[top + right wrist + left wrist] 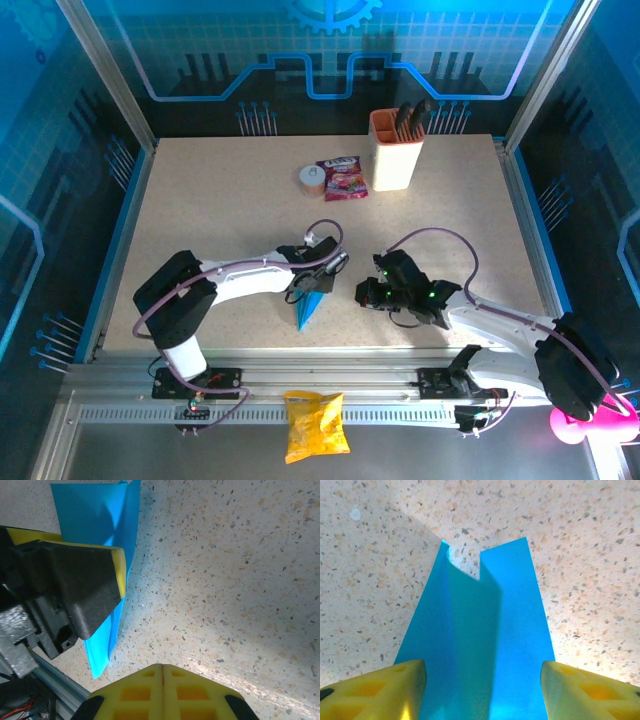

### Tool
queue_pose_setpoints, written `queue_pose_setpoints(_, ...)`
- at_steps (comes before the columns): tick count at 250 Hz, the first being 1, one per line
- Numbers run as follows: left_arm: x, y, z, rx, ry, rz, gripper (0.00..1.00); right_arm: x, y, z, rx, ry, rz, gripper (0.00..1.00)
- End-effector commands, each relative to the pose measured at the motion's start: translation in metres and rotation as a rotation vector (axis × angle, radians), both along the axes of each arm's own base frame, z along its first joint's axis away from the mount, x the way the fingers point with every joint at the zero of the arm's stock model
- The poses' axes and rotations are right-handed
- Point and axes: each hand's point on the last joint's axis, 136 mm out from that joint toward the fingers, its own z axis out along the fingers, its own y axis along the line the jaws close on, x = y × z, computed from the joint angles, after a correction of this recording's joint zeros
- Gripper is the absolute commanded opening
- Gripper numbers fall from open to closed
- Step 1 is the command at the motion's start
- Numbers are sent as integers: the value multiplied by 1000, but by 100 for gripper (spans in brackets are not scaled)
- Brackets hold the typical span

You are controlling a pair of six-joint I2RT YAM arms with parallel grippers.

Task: Fold a paper plane with a square sheet of paper (pick it up from the middle)
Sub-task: Turn over a paper plane at the center of the table.

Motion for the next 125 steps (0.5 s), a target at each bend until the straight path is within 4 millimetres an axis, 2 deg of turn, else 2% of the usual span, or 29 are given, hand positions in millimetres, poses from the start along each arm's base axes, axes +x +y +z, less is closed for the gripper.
queue_pose_setpoints(1, -2, -4, 14, -11, -2, -26, 63, 0, 4, 4, -10, -12, 14, 0)
queue_pose_setpoints(125, 1, -9, 30, -46, -29, -37, 66, 1, 6, 6, -7, -13, 24, 0)
